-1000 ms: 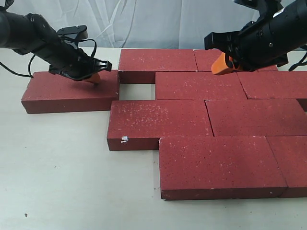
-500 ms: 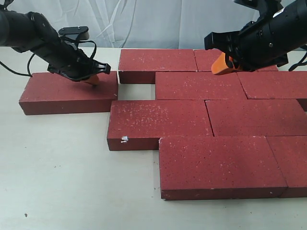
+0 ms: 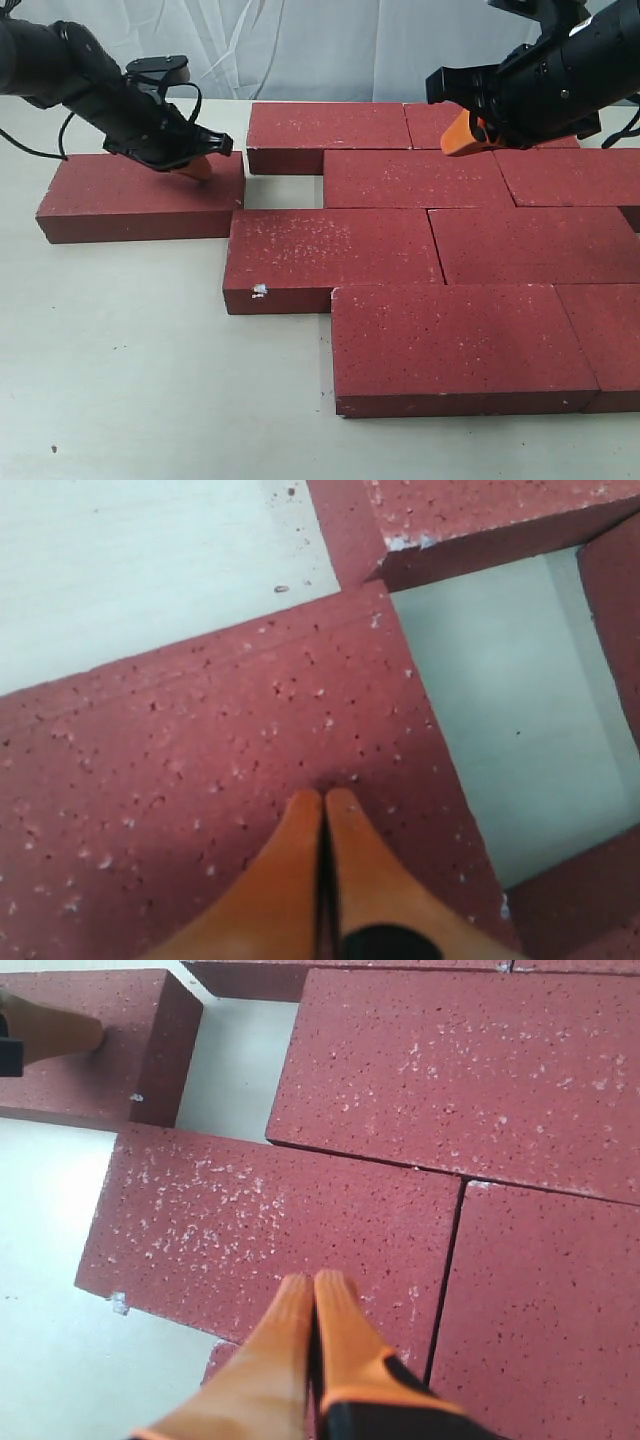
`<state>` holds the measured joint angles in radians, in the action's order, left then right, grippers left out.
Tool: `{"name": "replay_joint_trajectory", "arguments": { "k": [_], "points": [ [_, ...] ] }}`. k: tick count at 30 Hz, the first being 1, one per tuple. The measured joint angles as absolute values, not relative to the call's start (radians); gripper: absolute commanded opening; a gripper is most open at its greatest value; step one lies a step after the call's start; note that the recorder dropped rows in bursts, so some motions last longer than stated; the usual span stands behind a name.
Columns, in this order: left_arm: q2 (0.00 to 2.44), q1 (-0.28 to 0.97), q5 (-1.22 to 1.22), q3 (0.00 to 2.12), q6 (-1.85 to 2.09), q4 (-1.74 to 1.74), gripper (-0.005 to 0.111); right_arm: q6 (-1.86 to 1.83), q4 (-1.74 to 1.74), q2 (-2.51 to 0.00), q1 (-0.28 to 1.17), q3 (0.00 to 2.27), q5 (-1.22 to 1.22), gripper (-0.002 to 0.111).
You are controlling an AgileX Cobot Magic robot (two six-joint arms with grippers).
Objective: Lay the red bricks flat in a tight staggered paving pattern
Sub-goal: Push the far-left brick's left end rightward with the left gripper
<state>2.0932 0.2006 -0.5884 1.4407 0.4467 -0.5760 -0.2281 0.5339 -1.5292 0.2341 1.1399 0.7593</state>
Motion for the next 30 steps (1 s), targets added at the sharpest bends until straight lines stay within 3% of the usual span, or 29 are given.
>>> {"name": "replay_joint_trajectory", "arguments": {
  "k": [14,30],
  "points": [
    [2.073,0.191,-0.569,1.453,0.496,-0.608,0.000,-0.228,0.534,-1.529,0.234,1.140,0.757,-0.001],
    [2.000,-0.118,-0.684,1.480,0.052,-0.063,0.000,-0.228,0.534,-1.529,0.234,1.140,0.757,-0.001]
  ]
}}
